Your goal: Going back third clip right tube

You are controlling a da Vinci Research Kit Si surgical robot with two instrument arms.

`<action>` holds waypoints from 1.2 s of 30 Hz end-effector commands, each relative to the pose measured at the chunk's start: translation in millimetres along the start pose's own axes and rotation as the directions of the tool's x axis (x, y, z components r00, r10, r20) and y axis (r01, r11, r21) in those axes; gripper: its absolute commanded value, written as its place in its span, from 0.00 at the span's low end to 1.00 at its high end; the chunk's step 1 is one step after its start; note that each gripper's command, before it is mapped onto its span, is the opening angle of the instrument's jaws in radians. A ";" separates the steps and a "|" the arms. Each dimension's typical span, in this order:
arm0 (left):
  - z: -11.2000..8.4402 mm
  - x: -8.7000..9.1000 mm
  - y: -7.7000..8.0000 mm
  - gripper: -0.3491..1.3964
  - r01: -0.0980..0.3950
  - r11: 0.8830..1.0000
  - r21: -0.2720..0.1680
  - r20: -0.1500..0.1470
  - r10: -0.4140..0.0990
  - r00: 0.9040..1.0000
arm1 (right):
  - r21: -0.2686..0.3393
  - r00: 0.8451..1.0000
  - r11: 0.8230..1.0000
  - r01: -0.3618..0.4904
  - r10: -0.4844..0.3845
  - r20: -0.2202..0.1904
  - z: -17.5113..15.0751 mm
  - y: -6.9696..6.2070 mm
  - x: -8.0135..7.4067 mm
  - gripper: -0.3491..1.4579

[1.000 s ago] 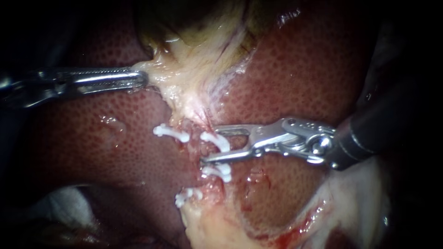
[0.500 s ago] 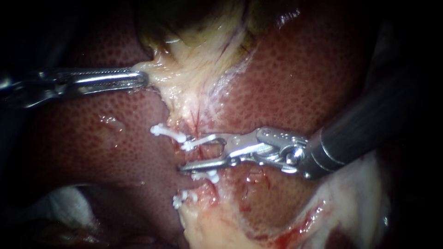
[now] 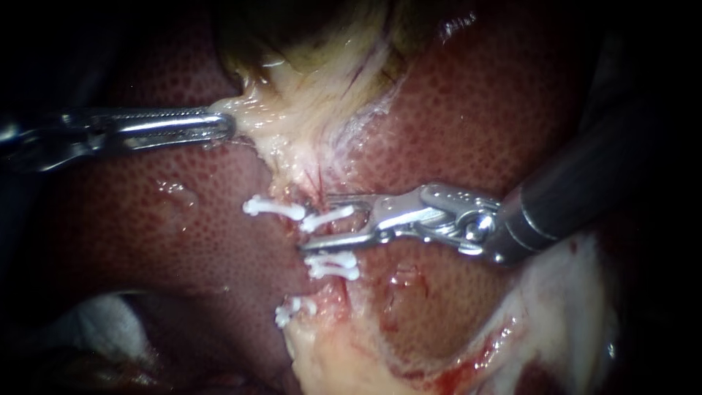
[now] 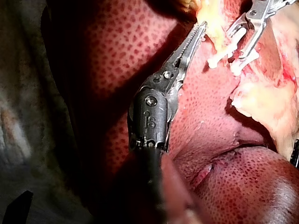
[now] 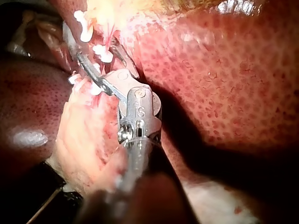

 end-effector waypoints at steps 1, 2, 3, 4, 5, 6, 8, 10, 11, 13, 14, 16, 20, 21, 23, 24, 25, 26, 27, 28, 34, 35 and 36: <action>0.0 0.0 0.0 0.00 0.000 1.000 0.000 0.000 0.000 1.000 | 0.003 1.000 1.000 0.000 0.000 0.001 -0.2 -0.2 0.0 0.47; 0.0 0.0 0.0 0.00 0.000 1.000 0.000 0.000 0.000 1.000 | 0.005 1.000 1.000 0.001 -0.001 0.001 -0.4 -0.4 -0.1 0.47; 0.0 0.0 0.0 0.00 0.000 1.000 0.000 0.000 0.000 1.000 | 0.006 1.000 1.000 0.001 -0.001 0.002 -0.5 -0.6 -0.2 0.47; 0.0 0.0 0.0 0.00 0.000 1.000 0.000 0.000 0.000 1.000 | 0.018 1.000 1.000 0.001 -0.002 0.005 -0.5 -0.8 -0.2 0.47; 0.0 0.0 0.0 0.00 0.000 1.000 0.000 0.000 0.000 1.000 | 0.031 1.000 1.000 0.003 -0.003 0.009 -0.4 -1.1 -0.4 0.47; 0.0 0.0 0.0 0.00 0.000 1.000 0.000 0.000 0.000 1.000 | 0.041 1.000 0.999 0.004 -0.004 0.012 -0.4 -1.4 -0.5 0.47; 0.0 0.0 0.0 0.00 0.000 1.000 0.000 0.000 0.000 1.000 | 0.061 1.000 0.998 0.006 -0.007 0.018 -0.1 -2.1 -0.6 0.47; 0.0 0.0 0.0 0.00 0.000 1.000 0.000 0.000 0.000 1.000 | 0.081 1.000 0.997 0.008 -0.009 0.024 0.0 -2.7 -0.7 0.47; 0.0 0.0 0.0 0.00 0.000 1.000 0.000 0.000 0.000 1.000 | 0.086 1.000 0.996 0.008 -0.010 0.026 0.1 -3.1 -0.6 0.47; 0.0 0.0 0.0 0.00 0.000 1.000 0.000 0.000 0.000 1.000 | 0.105 1.000 0.994 0.008 -0.011 0.028 0.2 -3.8 -0.5 0.47; 0.0 0.0 0.0 0.00 0.000 1.000 0.000 0.000 0.000 1.000 | 0.110 1.000 0.994 0.007 -0.010 0.023 0.2 -4.2 -0.3 0.47; 0.0 0.0 0.0 0.00 0.000 1.000 0.000 0.000 0.000 1.000 | 0.133 1.000 0.991 0.006 -0.007 0.008 0.2 -4.6 0.1 0.47; 0.0 0.0 0.0 0.00 0.000 1.000 0.000 0.000 0.000 1.000 | 0.179 0.999 0.983 -0.032 0.036 -0.017 -0.1 -5.2 0.8 0.47; 0.0 0.0 0.0 0.00 0.000 1.000 0.000 0.000 0.000 1.000 | 0.195 0.998 0.980 -0.047 0.052 -0.019 -0.2 -5.4 1.0 0.47; 0.0 0.0 0.0 0.00 0.000 1.000 0.000 0.000 0.000 1.000 | 0.220 0.997 0.973 -0.073 0.080 -0.023 -0.3 -5.6 1.2 0.46; 0.0 0.0 0.0 0.00 0.000 1.000 0.000 0.000 0.000 1.000 | 0.237 0.995 0.967 -0.094 0.101 -0.022 -0.4 -5.8 1.2 0.46; 0.0 0.0 0.0 0.00 0.000 1.000 0.000 0.000 0.000 1.000 | 0.248 0.994 0.964 -0.097 0.105 -0.019 -0.4 -5.9 1.2 0.46; 0.0 0.0 0.0 0.00 0.000 1.000 0.000 0.000 0.000 1.000 | 0.255 0.993 0.961 -0.107 0.114 -0.014 -0.5 -6.0 1.2 0.46; 0.0 0.0 0.0 0.00 0.000 1.000 0.000 0.000 0.000 1.000 | 0.263 0.994 0.959 -0.104 0.111 -0.011 -0.5 -6.2 1.2 0.45; 0.0 0.0 0.0 0.00 0.000 1.000 0.000 0.000 0.000 1.000 | 0.271 0.994 0.957 -0.102 0.108 -0.007 -0.5 -6.2 1.2 0.45; 0.0 0.0 0.0 0.00 0.000 1.000 0.000 0.000 0.000 1.000 | 0.218 0.993 0.970 -0.104 0.114 -0.031 -0.5 -4.7 1.2 0.44; 0.0 0.0 0.0 0.00 0.000 1.000 0.000 0.000 0.000 1.000 | 0.213 0.993 0.971 -0.105 0.115 -0.033 -0.6 -4.3 1.1 0.44; 0.0 0.0 0.0 0.00 0.000 1.000 0.000 0.000 0.000 1.000 | 0.208 0.993 0.972 -0.105 0.115 -0.035 -0.7 -4.0 1.1 0.44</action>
